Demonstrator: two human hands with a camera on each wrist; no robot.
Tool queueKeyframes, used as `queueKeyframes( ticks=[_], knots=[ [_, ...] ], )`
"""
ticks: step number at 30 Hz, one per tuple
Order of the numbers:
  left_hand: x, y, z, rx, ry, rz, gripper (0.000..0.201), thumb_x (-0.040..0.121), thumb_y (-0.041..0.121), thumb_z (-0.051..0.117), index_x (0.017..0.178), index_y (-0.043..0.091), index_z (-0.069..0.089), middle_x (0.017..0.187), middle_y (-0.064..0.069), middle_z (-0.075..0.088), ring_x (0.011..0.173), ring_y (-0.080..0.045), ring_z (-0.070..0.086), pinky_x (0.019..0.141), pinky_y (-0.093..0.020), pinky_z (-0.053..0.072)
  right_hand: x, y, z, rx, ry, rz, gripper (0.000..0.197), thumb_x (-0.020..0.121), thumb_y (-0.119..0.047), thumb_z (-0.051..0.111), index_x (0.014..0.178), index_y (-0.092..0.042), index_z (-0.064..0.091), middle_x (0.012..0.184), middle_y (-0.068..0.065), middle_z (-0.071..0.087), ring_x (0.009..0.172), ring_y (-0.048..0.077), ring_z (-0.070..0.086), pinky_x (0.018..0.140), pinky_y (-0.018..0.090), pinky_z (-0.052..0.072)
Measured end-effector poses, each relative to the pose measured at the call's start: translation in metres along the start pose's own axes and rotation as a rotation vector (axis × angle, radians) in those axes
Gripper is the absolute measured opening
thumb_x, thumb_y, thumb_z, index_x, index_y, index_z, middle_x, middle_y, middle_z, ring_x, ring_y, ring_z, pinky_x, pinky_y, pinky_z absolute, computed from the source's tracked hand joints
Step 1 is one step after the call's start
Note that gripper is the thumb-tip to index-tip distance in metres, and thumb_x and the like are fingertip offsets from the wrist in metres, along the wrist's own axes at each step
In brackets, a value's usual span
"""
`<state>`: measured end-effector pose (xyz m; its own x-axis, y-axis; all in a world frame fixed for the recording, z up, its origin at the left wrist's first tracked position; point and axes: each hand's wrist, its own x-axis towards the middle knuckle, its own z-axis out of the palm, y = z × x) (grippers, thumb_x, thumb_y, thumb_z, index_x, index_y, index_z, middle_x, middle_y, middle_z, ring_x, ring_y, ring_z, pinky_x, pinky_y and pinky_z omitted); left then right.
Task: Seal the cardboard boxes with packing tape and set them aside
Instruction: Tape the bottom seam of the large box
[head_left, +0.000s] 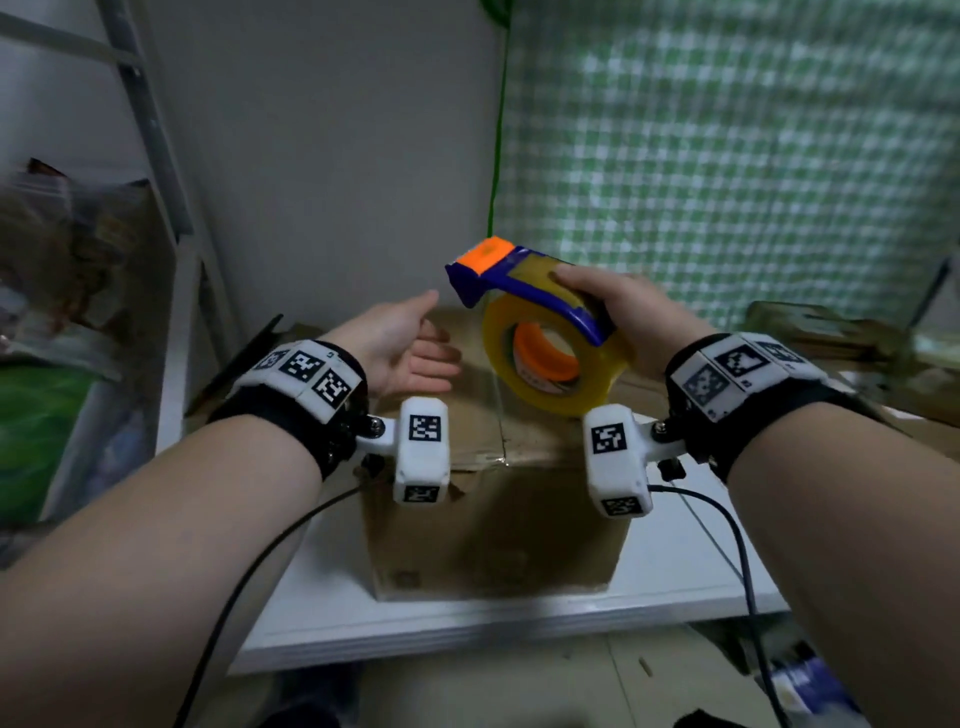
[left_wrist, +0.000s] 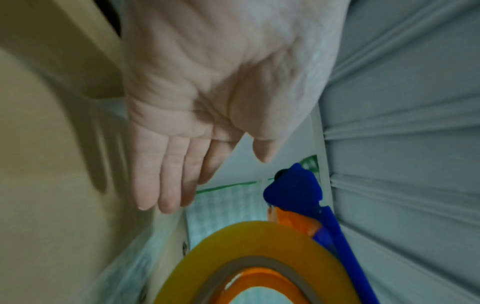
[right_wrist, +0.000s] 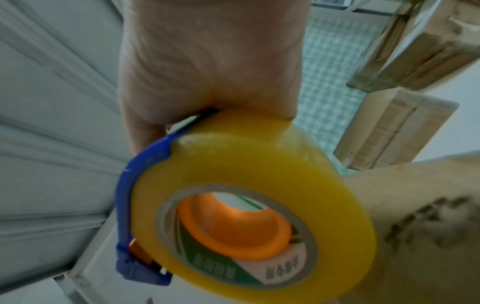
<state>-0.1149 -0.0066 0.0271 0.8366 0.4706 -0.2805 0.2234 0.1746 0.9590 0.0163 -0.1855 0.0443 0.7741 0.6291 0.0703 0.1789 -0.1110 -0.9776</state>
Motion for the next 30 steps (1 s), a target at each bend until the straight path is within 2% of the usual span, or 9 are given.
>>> queueKeyframes(
  ticks=[5,9,15,20,23,25,27,29,30],
  knots=[
    [-0.026,-0.016,-0.005,-0.223,-0.063,0.027,0.043,0.096,0.045,0.044,0.095,0.005,0.061,0.092,-0.013,0.067,0.089,-0.025,0.064,0.081,-0.038,0.052,-0.027,0.004,0.006,0.082,-0.173,0.007,0.034,0.081,-0.043,0.067,0.096,-0.012,0.069,0.072,0.004,0.069,0.059,0.017,0.065,0.057,0.025,0.053],
    [-0.044,-0.025,-0.006,-0.285,0.025,0.073,0.022,0.096,0.024,0.050,0.083,0.010,0.059,0.081,-0.006,0.063,0.076,-0.017,0.060,0.072,-0.031,0.052,-0.040,0.001,0.013,0.021,-0.209,0.008,0.052,0.071,-0.048,0.072,0.105,-0.009,0.069,0.090,0.012,0.072,0.077,0.025,0.068,0.071,0.033,0.056],
    [-0.052,-0.031,-0.010,-0.315,0.150,0.092,0.022,0.095,0.008,0.044,0.077,0.012,0.056,0.074,-0.004,0.056,0.069,-0.015,0.053,0.065,-0.029,0.049,-0.045,-0.002,0.022,-0.168,-0.156,-0.053,0.080,0.057,-0.066,0.075,0.105,-0.003,0.069,0.093,0.013,0.074,0.088,0.029,0.071,0.089,0.041,0.055],
    [-0.055,-0.038,-0.015,-0.296,0.233,0.072,0.020,0.092,0.008,0.043,0.078,0.014,0.056,0.072,-0.002,0.057,0.069,-0.014,0.054,0.062,-0.028,0.047,-0.050,0.005,0.024,-0.194,-0.191,-0.024,0.069,0.057,-0.070,0.071,0.096,-0.013,0.072,0.093,0.008,0.075,0.090,0.025,0.071,0.096,0.043,0.050],
    [-0.056,-0.041,-0.017,-0.293,0.231,0.040,0.017,0.090,0.012,0.046,0.077,0.015,0.056,0.065,0.001,0.056,0.064,-0.012,0.053,0.062,-0.027,0.047,-0.058,0.004,0.030,-0.140,-0.184,-0.047,0.059,0.070,-0.062,0.070,0.102,-0.012,0.072,0.095,0.009,0.074,0.093,0.027,0.070,0.095,0.043,0.050],
    [-0.057,-0.040,-0.017,-0.289,0.239,0.025,0.017,0.089,0.012,0.048,0.074,0.015,0.056,0.054,0.003,0.057,0.060,-0.011,0.051,0.061,-0.026,0.046,-0.063,0.000,0.033,-0.129,-0.156,-0.075,0.054,0.077,-0.054,0.068,0.105,-0.007,0.070,0.094,0.010,0.074,0.089,0.027,0.070,0.088,0.039,0.054],
    [-0.057,-0.038,-0.018,-0.269,0.264,0.014,0.022,0.089,0.008,0.047,0.069,0.015,0.053,0.041,0.005,0.053,0.057,-0.009,0.048,0.059,-0.025,0.044,-0.066,-0.003,0.035,-0.144,-0.133,-0.099,0.046,0.080,-0.049,0.067,0.099,-0.008,0.070,0.087,0.008,0.074,0.077,0.021,0.071,0.070,0.027,0.057],
    [-0.058,-0.038,-0.018,-0.224,0.274,0.004,0.026,0.090,0.003,0.044,0.069,0.014,0.052,0.039,0.004,0.053,0.057,-0.009,0.046,0.058,-0.024,0.044,-0.069,-0.006,0.036,-0.175,-0.116,-0.111,0.038,0.080,-0.049,0.068,0.091,-0.013,0.070,0.082,0.004,0.074,0.069,0.015,0.070,0.057,0.020,0.054],
    [-0.059,-0.039,-0.017,-0.197,0.269,0.000,0.026,0.090,0.001,0.043,0.070,0.013,0.053,0.043,0.003,0.055,0.057,-0.008,0.047,0.058,-0.023,0.044,-0.070,-0.008,0.036,-0.190,-0.118,-0.107,0.038,0.079,-0.051,0.068,0.090,-0.014,0.069,0.082,0.003,0.074,0.069,0.014,0.071,0.058,0.020,0.053]
  ],
)
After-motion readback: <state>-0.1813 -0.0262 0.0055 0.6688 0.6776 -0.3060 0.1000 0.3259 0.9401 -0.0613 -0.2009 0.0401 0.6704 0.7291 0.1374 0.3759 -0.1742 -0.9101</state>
